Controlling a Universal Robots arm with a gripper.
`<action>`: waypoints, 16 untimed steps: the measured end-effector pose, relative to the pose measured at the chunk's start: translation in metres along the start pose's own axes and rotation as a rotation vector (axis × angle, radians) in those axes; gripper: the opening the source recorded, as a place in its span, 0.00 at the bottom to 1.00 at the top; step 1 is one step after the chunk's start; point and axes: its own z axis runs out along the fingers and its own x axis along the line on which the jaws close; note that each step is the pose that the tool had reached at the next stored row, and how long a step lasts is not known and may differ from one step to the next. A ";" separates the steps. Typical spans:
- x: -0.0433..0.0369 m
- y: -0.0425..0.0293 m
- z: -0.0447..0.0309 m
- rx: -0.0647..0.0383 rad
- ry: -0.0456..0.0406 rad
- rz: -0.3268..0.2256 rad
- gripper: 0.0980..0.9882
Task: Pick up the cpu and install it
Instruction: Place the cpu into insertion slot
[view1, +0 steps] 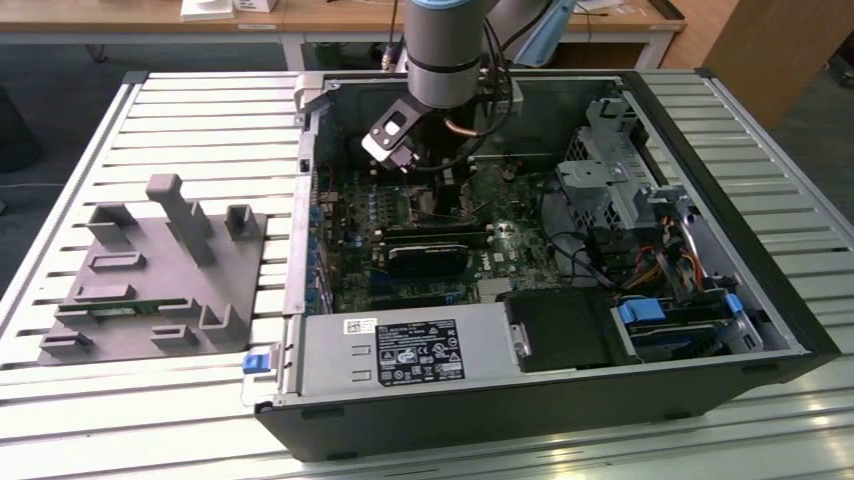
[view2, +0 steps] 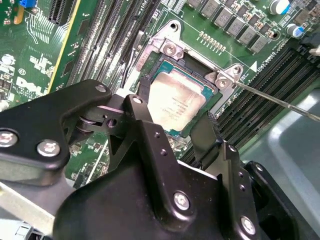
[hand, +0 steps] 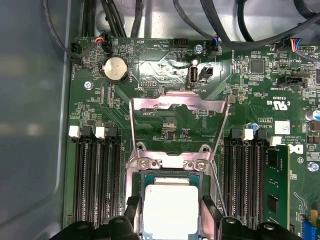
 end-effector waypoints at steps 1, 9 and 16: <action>0.0000 0.0000 -0.0009 0.000 0.0001 0.000 0.56; 0.0001 0.0003 -0.0061 0.000 0.0000 0.000 0.28; 0.0001 0.0005 -0.0089 0.000 0.0002 0.000 0.02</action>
